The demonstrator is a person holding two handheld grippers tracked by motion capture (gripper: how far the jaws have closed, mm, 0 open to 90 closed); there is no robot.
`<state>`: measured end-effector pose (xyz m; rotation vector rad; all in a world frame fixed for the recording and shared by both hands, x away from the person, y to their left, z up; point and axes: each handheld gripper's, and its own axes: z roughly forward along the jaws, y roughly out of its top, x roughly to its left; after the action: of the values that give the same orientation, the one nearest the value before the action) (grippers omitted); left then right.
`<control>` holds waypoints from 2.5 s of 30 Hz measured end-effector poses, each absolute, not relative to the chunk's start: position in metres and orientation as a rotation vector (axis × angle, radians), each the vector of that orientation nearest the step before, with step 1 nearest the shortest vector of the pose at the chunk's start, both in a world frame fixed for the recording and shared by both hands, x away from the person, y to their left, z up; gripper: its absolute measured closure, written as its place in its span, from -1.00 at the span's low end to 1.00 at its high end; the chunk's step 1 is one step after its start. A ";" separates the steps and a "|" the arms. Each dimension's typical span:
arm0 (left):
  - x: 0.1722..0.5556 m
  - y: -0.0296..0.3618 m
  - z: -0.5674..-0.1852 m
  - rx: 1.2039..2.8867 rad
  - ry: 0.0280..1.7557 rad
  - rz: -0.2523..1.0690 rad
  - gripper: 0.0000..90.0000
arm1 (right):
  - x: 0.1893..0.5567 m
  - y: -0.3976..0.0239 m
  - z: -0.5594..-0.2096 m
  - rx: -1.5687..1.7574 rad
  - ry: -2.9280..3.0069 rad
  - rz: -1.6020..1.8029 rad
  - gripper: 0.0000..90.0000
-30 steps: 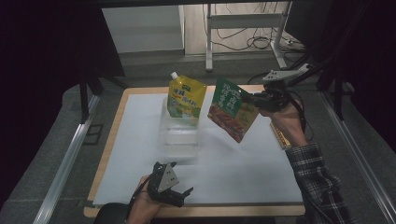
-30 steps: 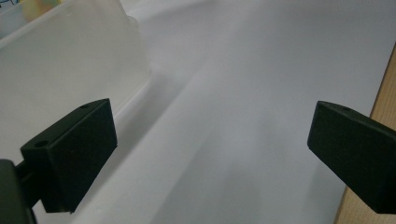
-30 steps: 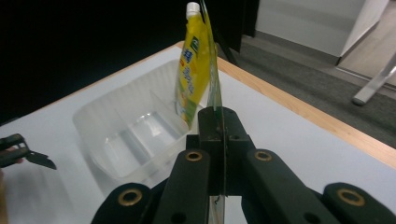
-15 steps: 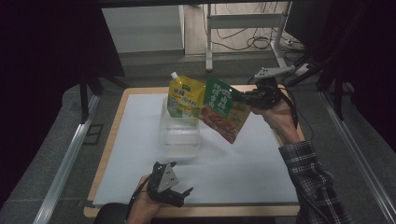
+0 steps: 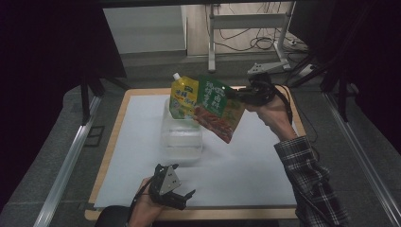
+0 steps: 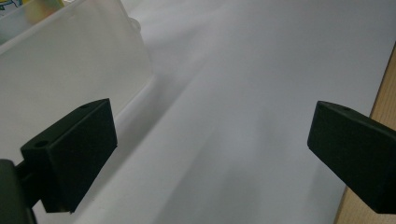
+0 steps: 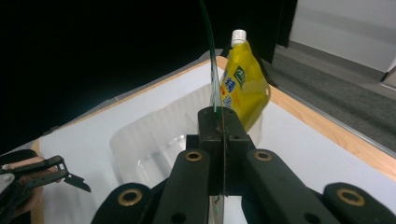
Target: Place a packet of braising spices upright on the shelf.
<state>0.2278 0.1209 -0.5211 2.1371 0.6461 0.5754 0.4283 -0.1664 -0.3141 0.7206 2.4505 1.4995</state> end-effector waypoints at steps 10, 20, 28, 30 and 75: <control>0.228 0.122 -0.520 2.127 0.650 0.572 -0.98 | 0.437 -0.144 -0.316 0.693 2.481 1.499 0.98; 0.227 0.123 -0.519 2.104 0.629 0.550 -0.98 | 0.447 -0.120 -0.318 0.676 2.500 1.522 0.98; 0.227 0.123 -0.519 2.101 0.621 0.537 -0.99 | 0.455 -0.097 -0.322 0.655 2.517 1.521 0.98; 0.227 0.124 -0.519 2.099 0.625 0.538 -0.99 | 0.456 -0.092 -0.321 0.650 2.520 1.518 0.98; 0.227 0.123 -0.520 2.132 0.618 0.547 -0.99 | 0.480 -0.043 -0.364 0.692 2.533 1.528 0.98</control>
<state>0.2272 0.1234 -0.5197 2.1323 0.6183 0.5467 0.4800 -0.0430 -0.3642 0.6918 2.5331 1.5282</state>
